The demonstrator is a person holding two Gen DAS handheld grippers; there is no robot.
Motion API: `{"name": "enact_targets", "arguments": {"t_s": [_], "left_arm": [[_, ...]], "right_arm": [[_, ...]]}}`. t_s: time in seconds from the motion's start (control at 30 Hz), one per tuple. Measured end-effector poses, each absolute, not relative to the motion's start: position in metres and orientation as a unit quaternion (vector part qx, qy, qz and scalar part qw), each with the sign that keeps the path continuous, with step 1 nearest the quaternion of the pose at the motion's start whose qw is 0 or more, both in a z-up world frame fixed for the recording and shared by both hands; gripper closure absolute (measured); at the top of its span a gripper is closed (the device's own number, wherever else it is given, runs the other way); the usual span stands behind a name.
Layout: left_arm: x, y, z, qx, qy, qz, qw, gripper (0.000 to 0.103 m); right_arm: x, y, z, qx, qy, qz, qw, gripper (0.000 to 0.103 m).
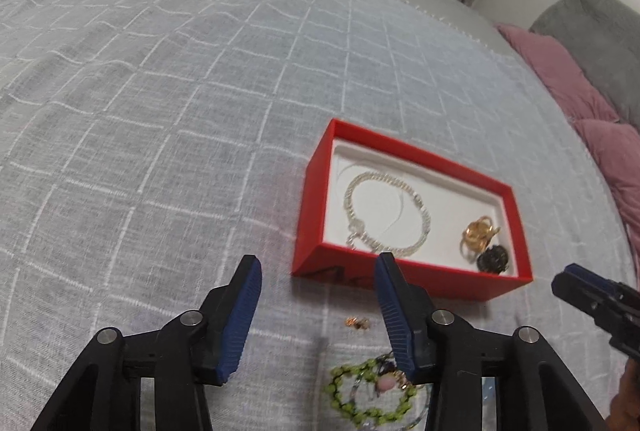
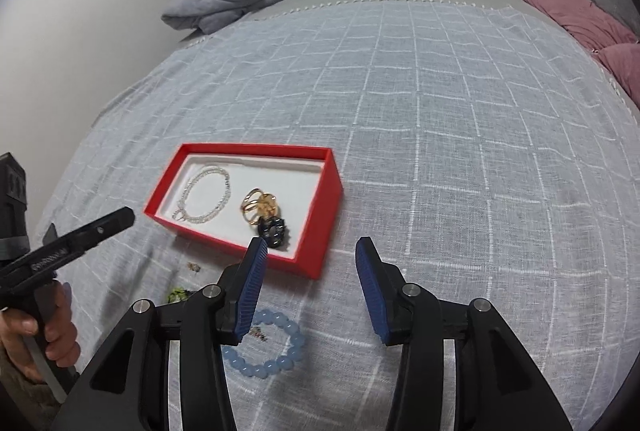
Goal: Organize jewelry
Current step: 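Move the open left tool over the green beaded bracelet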
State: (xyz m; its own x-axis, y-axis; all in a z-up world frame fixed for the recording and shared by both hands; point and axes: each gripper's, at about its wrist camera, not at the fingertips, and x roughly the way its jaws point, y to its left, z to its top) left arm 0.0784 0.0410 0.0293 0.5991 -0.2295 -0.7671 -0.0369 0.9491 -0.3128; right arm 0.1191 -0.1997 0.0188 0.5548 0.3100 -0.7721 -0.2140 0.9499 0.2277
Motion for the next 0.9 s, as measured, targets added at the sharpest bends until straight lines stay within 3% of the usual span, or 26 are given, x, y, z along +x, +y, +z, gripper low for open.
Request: {"name": "enact_targets", "arguments": {"t_s": [0.17, 0.53, 0.9], "left_arm": [[0.074, 0.039, 0.02, -0.145, 0.464, -0.058, 0.872, 0.051], [0.072, 0.043, -0.009, -0.195, 0.526, -0.083, 0.823, 0.051], [0.067, 0.022, -0.015, -0.148, 0.537, -0.091, 0.825, 0.058]], "right_arm": [[0.102, -0.184, 0.001, 0.0, 0.472, 0.151, 0.869, 0.054], [0.092, -0.193, -0.012, 0.002, 0.502, 0.14, 0.853, 0.054], [0.089, -0.193, -0.014, 0.009, 0.508, 0.156, 0.847, 0.056]]}}
